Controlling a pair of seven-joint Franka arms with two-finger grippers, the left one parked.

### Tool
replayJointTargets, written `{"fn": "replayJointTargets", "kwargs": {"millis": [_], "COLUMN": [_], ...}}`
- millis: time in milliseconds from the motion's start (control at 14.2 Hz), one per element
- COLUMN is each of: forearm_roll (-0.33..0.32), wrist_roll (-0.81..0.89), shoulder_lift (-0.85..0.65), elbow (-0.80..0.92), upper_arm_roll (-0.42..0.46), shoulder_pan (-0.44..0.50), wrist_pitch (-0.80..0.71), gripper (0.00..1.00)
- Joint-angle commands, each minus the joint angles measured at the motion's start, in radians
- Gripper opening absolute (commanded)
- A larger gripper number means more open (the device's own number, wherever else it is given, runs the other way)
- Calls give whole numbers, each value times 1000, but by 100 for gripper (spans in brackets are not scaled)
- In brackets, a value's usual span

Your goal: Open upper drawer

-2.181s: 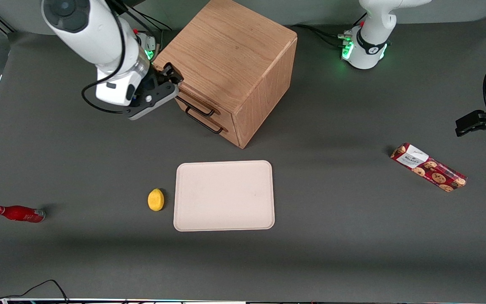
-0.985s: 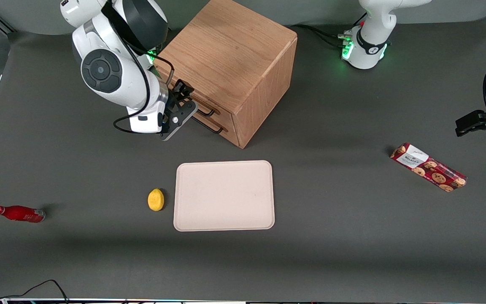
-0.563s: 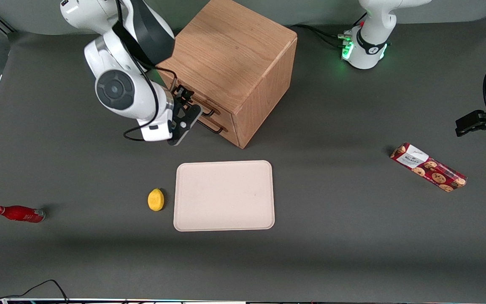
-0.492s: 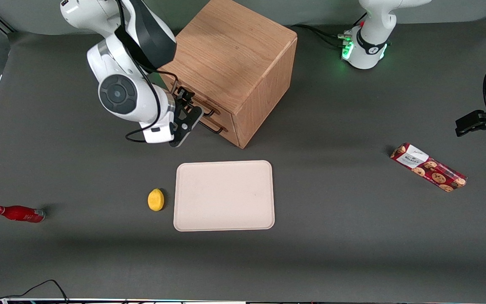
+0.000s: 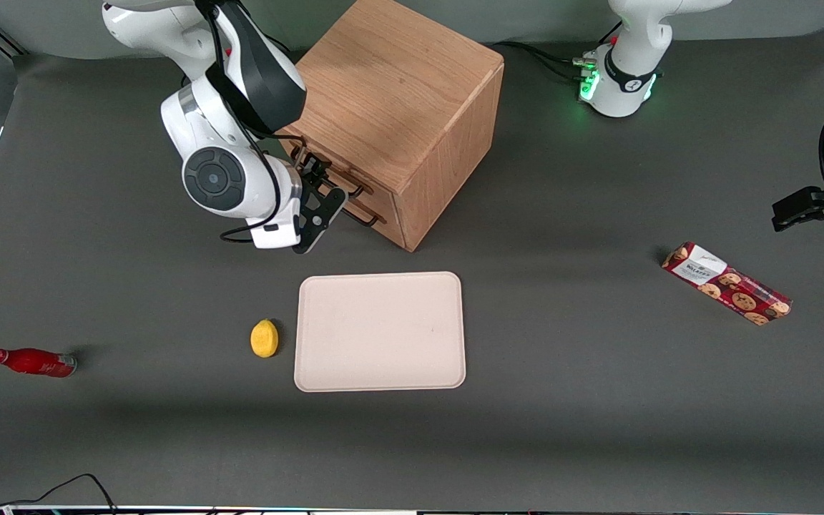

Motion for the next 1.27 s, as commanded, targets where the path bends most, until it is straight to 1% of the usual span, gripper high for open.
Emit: {"fn": "replayJointTargets", "kwargs": {"millis": [0, 844, 1196], "forearm_roll": [28, 19, 10], "wrist_roll": [-27, -35, -50], "shoulder_lift": [-1, 8, 22], "elbow": [-23, -62, -69], "upper_arm_roll": [-11, -5, -5], "shoulder_pan": [13, 15, 13], "wrist_pitch": [7, 8, 42], "gripper": [100, 100, 100]}}
